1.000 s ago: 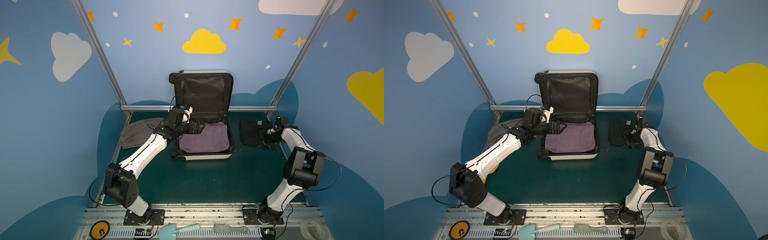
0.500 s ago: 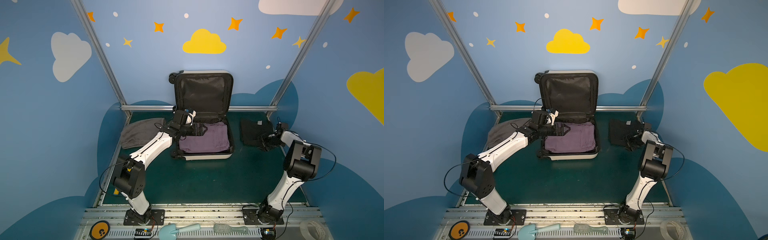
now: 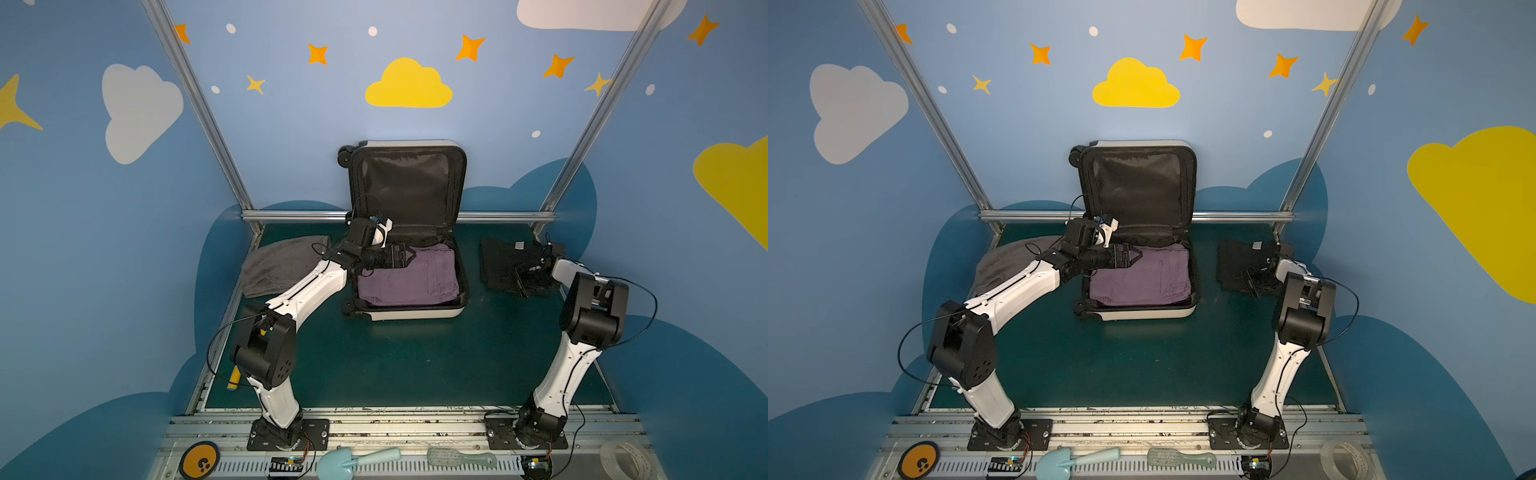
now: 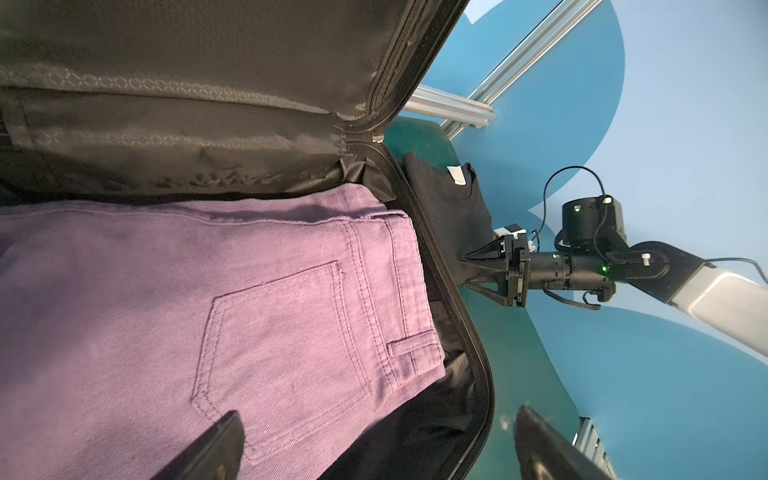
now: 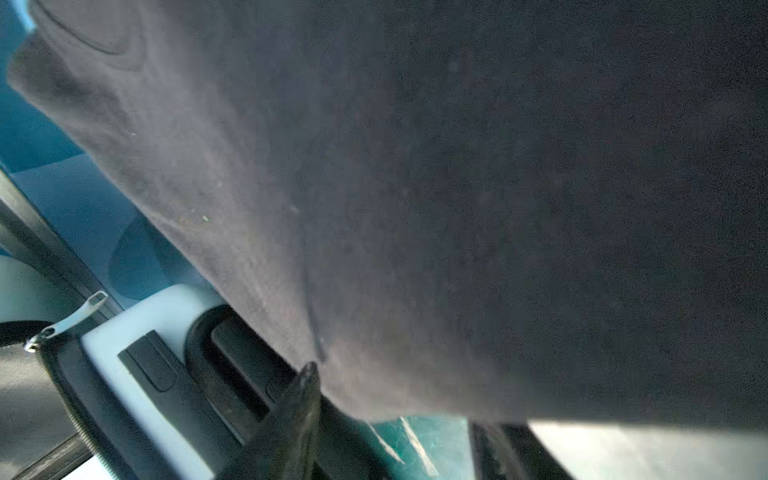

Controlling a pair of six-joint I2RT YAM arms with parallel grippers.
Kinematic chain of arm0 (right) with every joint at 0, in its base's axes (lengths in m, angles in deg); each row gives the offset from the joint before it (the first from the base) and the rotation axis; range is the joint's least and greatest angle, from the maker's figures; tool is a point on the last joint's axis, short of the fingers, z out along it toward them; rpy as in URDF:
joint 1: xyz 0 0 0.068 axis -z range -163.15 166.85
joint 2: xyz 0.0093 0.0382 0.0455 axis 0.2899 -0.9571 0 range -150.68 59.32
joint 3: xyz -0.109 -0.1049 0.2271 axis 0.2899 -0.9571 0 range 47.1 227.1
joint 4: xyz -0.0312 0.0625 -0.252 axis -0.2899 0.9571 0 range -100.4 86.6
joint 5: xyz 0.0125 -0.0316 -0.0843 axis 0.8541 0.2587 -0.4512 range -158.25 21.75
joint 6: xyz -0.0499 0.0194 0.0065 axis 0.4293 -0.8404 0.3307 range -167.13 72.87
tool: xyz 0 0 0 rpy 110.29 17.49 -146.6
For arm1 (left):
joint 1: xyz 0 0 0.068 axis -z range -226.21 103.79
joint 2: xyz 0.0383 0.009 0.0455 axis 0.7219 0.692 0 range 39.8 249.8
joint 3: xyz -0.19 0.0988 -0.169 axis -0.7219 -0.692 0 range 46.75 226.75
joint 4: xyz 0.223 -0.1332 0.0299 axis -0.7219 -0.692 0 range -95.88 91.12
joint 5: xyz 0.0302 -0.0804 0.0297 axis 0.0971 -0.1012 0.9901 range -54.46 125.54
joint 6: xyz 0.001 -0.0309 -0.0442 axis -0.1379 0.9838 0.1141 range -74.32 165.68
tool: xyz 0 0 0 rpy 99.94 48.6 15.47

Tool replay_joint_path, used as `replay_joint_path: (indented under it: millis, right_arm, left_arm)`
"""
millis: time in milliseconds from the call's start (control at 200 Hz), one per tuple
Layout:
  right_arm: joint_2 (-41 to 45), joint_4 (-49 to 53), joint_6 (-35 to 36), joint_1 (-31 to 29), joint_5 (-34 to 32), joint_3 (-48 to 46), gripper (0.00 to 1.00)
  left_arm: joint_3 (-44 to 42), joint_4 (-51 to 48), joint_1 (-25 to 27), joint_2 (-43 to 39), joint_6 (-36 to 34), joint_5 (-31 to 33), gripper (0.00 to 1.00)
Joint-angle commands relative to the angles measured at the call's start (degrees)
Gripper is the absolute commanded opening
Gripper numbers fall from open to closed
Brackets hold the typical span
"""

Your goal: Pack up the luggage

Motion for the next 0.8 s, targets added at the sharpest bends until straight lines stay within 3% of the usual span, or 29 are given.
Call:
replay_joint_path:
  millis: [0, 135, 315, 576, 791]
  right_arm:
    - [-2.5, -1.4, -1.1, -0.8, -0.1, 1.3, 0.49]
    - [-3.4, -2.4, -1.5, -0.9, 0.4, 1.0, 0.33]
    - [-2.7, -3.2, -1.3, -0.7, 1.0, -0.7, 0.00]
    - [2.9, -2.9, 0.5, -0.3, 0.9, -7.2, 0.00]
    - [12.7, -2.4, 3.2, -0.2, -0.2, -19.5, 0.00]
  left_arm:
    - [1.6, 0.8, -0.3, 0.7, 0.2, -0.9, 1.00]
    - [1.7, 0.7, -0.4, 0.7, 0.3, -0.7, 1.00]
    - [1.6, 0.6, -0.4, 0.3, 0.6, -0.6, 1.00]
    - [0.4, 0.5, 0.0, -1.5, 1.4, -0.9, 1.00]
    - [-1.4, -0.6, 1.5, -4.3, 2.0, -1.3, 1.00]
